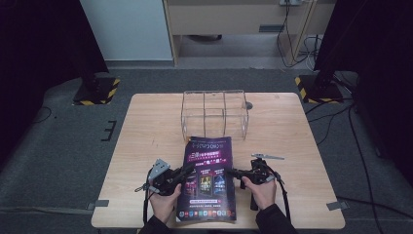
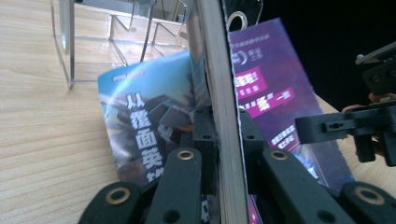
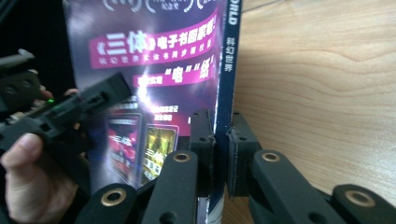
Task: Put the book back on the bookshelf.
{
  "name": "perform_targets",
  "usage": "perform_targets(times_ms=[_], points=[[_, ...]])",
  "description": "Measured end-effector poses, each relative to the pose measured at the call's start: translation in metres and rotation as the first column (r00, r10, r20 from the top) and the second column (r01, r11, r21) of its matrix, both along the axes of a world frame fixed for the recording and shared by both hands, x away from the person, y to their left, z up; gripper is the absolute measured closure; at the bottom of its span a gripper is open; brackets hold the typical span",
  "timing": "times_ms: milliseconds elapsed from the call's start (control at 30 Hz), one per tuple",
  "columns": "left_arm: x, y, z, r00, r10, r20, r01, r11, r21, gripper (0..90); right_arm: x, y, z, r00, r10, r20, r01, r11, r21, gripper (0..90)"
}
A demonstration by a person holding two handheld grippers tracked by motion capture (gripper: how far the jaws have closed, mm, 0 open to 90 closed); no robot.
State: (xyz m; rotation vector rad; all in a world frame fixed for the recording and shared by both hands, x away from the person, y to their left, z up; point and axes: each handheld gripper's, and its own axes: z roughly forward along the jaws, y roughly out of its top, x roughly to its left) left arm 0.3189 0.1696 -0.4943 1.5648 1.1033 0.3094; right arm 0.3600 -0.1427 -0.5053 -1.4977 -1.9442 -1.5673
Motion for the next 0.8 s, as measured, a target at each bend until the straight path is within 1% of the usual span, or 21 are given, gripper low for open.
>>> perform_targets(times_ms=[167, 233, 333, 367, 500, 667, 733, 800], points=[[0.002, 0.001, -0.002, 0.9999, 0.008, -0.015, -0.008, 0.9999, 0.009, 76.1, 0.000, -0.002, 0.005, 0.9998, 0.004, 0.019, -0.005, 1.0000, 0.006, 84.4], [0.004, 0.002, -0.005, 0.9994, 0.017, -0.028, -0.017, 0.9996, 0.024, 72.2, 0.000, -0.002, 0.007, 0.9997, 0.011, 0.024, -0.011, 0.9998, 0.014, 84.5], [0.005, 0.003, -0.006, 0.9992, 0.022, -0.035, -0.021, 0.9994, 0.026, 67.2, 0.000, -0.004, 0.011, 0.9992, 0.020, 0.034, -0.021, 0.9994, 0.028, 84.5], [0.006, 0.003, -0.007, 0.9988, 0.028, -0.040, -0.026, 0.9991, 0.033, 64.9, 0.000, -0.004, 0.013, 0.9990, 0.024, 0.036, -0.026, 0.9991, 0.033, 84.5], [0.008, 0.004, -0.010, 0.9982, 0.030, -0.052, -0.028, 0.9989, 0.038, 57.5, -0.001, -0.004, 0.019, 0.9979, 0.041, 0.051, -0.043, 0.9979, 0.049, 84.6], [0.009, 0.007, -0.012, 0.9976, 0.037, -0.059, -0.035, 0.9985, 0.042, 47.5, -0.002, -0.003, 0.025, 0.9961, 0.054, 0.070, -0.058, 0.9968, 0.056, 84.6], [0.009, 0.010, -0.013, 0.9969, 0.050, -0.060, -0.046, 0.9973, 0.058, 44.3, -0.002, -0.002, 0.030, 0.9952, 0.061, 0.077, -0.066, 0.9957, 0.064, 84.6], [0.009, 0.013, -0.013, 0.9965, 0.063, -0.056, -0.058, 0.9955, 0.075, 44.5, -0.003, -0.001, 0.034, 0.9939, 0.067, 0.088, -0.073, 0.9951, 0.067, 84.6]])
